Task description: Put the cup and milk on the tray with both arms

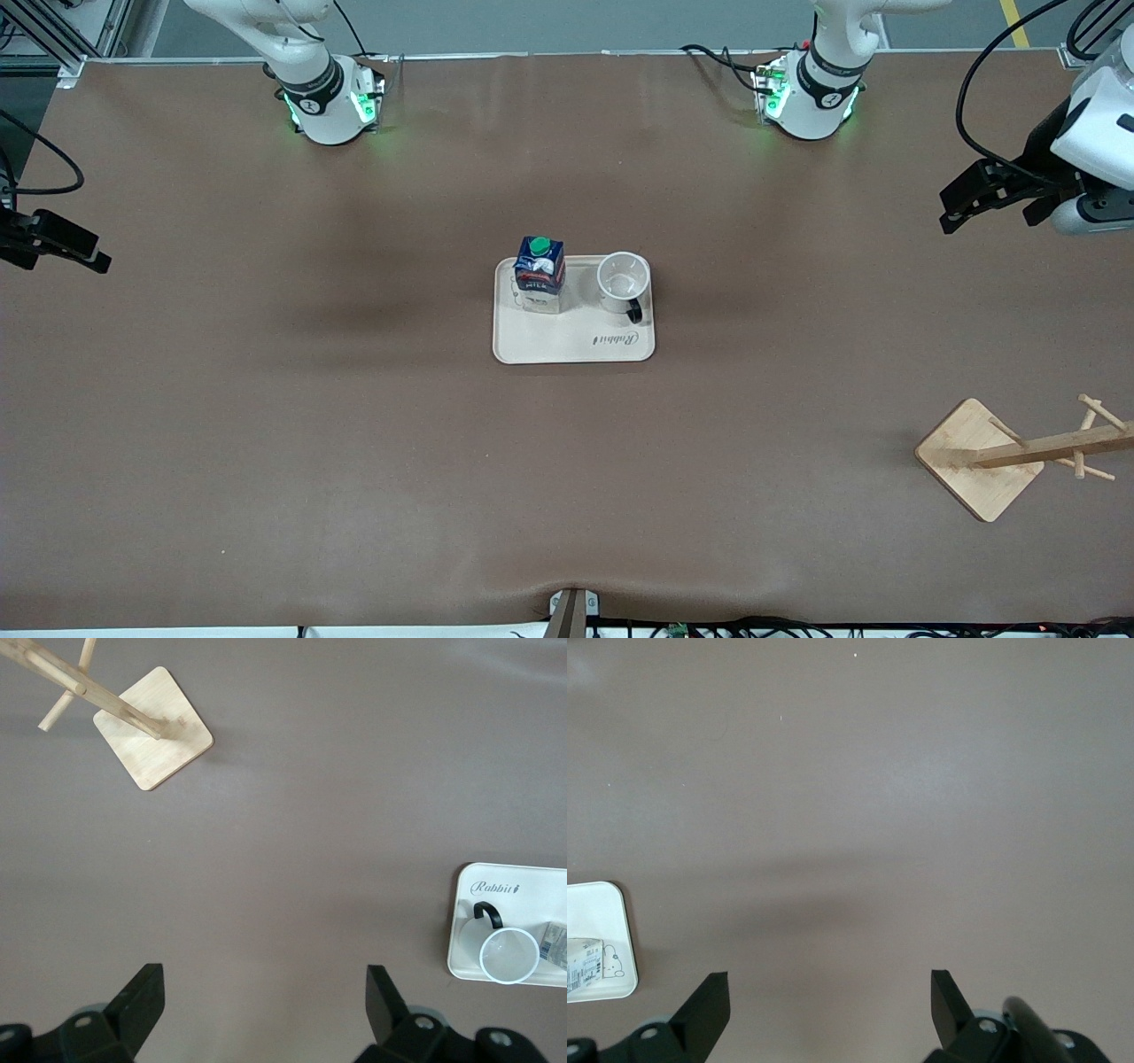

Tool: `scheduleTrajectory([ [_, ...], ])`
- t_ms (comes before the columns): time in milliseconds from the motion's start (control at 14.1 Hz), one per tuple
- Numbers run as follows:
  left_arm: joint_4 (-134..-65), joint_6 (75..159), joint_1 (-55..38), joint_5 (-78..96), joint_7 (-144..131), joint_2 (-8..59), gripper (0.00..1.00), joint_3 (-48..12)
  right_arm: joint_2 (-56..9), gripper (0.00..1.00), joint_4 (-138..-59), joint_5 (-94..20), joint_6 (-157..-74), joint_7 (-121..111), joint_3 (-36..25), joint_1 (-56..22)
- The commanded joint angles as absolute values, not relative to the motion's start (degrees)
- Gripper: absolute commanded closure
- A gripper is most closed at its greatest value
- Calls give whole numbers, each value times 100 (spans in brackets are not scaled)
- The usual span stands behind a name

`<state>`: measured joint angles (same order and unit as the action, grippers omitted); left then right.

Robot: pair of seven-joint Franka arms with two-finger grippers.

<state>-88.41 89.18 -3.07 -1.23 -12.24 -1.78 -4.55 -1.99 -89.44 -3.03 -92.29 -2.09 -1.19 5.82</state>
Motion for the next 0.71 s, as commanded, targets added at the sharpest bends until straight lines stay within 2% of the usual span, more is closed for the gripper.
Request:
scheduleTrajectory([
  [0,-8780,8798,-272,-35,-1090,-202,0,-457,-149,0,-8930,-325,-9141,-255,-18,703],
  [640,-8771,8719,-211,-35,-1081,-202,0,-439,-149,0,-8930,-325,-9132,-246,-17,703],
])
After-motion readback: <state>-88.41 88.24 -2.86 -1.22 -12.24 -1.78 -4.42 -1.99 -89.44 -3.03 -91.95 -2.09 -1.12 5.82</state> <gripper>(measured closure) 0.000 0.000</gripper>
